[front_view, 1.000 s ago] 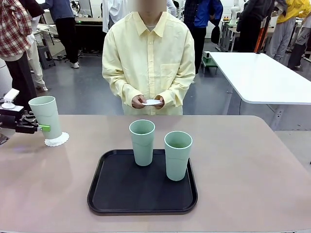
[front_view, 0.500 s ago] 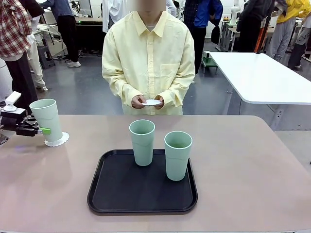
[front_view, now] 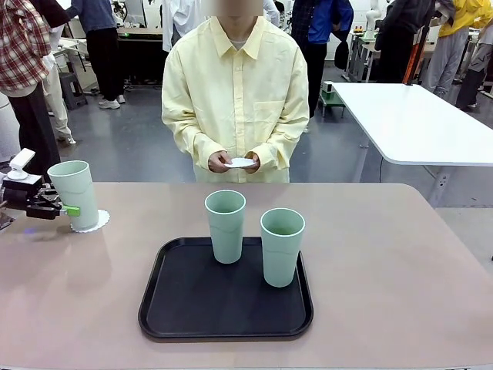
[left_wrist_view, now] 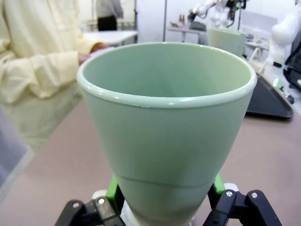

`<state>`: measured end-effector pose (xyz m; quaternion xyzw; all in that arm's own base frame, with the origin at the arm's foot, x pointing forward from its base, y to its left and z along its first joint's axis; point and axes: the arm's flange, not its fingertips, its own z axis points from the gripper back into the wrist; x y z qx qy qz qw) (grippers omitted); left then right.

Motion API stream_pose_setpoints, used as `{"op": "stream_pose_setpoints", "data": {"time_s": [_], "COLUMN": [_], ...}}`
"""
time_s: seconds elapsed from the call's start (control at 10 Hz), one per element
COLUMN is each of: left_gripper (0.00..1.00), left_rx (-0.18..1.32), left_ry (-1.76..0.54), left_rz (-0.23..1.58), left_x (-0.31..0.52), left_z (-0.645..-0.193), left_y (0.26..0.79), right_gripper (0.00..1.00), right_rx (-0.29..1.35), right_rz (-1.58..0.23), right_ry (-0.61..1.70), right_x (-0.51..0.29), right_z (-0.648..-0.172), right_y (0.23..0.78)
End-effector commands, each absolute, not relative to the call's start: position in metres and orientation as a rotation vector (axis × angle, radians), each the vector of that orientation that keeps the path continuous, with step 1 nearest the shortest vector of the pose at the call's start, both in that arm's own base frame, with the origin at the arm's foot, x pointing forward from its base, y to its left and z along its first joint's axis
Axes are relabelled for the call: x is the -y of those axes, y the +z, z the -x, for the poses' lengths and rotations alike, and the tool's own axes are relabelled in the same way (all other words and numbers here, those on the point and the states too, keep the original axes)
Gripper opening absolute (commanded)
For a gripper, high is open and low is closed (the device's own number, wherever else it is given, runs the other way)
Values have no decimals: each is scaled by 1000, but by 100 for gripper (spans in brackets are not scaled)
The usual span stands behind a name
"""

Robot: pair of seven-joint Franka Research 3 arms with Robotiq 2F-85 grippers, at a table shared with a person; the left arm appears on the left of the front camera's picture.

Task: Place coasters on the table and set cups on them.
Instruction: Pick up one Reusable plastic cup and place it on a coaster set by the human.

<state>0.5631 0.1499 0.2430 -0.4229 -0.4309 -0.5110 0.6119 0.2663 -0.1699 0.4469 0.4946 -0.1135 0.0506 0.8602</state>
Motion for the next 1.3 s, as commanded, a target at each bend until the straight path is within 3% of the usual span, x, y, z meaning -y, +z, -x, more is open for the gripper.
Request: {"op": "stream_pose_setpoints", "data": {"time_s": [0.0, 0.4, 0.6, 1.2], "left_gripper": [83, 83, 100, 100], "left_rx": [1025, 1000, 976, 863], "left_ry": [-1227, -1240, -1240, -1278], "left_rz": [995, 1008, 1003, 830], "left_x": [-155, -154, -156, -162], "left_z": [-569, -571, -570, -558], "left_y": [240, 230, 228, 253], "right_gripper": [100, 100, 100, 100], "right_rx": [253, 253, 253, 253], "right_rz": [-1059, -1059, -1059, -1059], "right_ry": [114, 114, 114, 114], "right_x": [170, 170, 170, 170], "right_z": [-268, -268, -268, -268], "right_y": [447, 447, 447, 447]}}
